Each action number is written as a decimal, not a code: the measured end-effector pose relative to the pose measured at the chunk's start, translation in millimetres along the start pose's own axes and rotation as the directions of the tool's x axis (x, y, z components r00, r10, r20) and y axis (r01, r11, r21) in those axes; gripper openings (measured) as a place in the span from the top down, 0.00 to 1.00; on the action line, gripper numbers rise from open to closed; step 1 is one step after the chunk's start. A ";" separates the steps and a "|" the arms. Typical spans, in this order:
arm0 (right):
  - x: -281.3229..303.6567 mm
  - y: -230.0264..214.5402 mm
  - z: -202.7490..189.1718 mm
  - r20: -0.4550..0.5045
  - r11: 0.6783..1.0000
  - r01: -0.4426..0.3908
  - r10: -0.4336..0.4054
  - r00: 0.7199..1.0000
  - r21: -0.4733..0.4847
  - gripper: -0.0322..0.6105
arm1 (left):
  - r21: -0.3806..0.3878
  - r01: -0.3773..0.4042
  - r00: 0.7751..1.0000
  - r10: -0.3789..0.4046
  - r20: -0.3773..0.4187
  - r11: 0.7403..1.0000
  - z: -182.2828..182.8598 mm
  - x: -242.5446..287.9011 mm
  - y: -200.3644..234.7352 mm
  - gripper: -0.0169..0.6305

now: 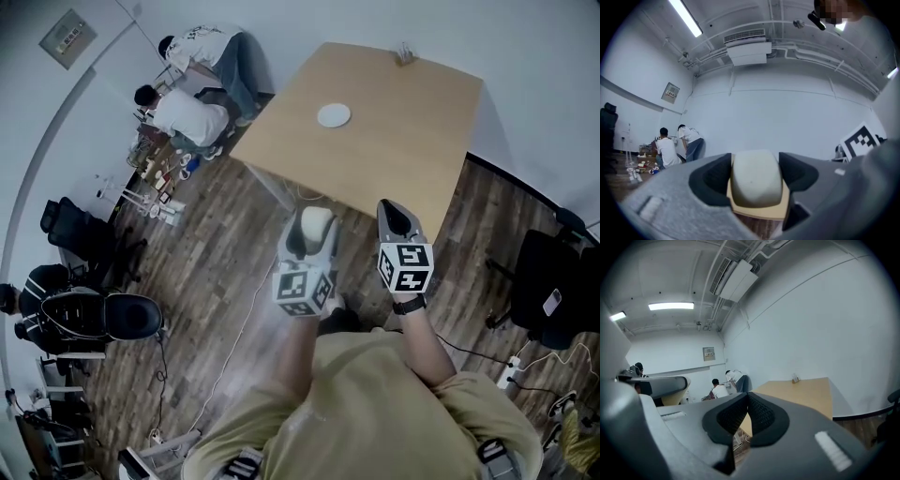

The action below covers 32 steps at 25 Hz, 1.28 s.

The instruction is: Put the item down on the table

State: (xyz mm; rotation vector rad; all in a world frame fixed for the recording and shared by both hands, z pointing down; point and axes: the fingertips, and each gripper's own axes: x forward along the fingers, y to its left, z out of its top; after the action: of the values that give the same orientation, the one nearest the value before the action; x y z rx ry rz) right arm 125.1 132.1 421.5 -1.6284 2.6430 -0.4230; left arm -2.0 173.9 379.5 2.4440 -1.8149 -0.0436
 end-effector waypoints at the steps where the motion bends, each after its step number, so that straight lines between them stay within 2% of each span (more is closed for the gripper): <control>1: 3.6 -2.3 -2.9 -0.006 1.000 0.001 -0.001 1.000 0.005 0.94 | -0.002 0.001 1.000 -0.001 -0.007 1.000 -3.2 4.6 1.4 0.49; 10: 68.7 -31.2 -14.0 -0.052 0.999 0.041 -0.043 0.998 -0.030 0.94 | -0.043 0.041 0.999 -0.042 -0.026 0.998 -28.3 79.3 35.5 0.49; 22: 251.7 -24.0 47.1 -0.054 0.983 0.048 -0.058 0.997 -0.176 0.94 | -0.123 0.106 0.994 -0.105 0.015 0.987 1.2 252.7 147.7 0.49; 28: 344.9 -29.5 50.7 -0.085 0.984 0.072 -0.087 0.993 -0.165 0.94 | -0.113 0.101 0.995 -0.103 -0.015 0.988 -0.9 316.1 212.1 0.49; 32: 386.7 -19.9 44.3 -0.118 0.982 0.053 -0.075 0.990 -0.180 0.94 | -0.116 0.070 0.996 -0.075 -0.043 0.991 -9.8 347.2 256.2 0.49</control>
State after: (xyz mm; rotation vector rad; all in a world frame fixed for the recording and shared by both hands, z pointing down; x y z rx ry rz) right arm -28.8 -225.8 435.0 -1.7967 2.7979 -0.3075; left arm -144.6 -230.8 425.6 2.4098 -1.6559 -0.0926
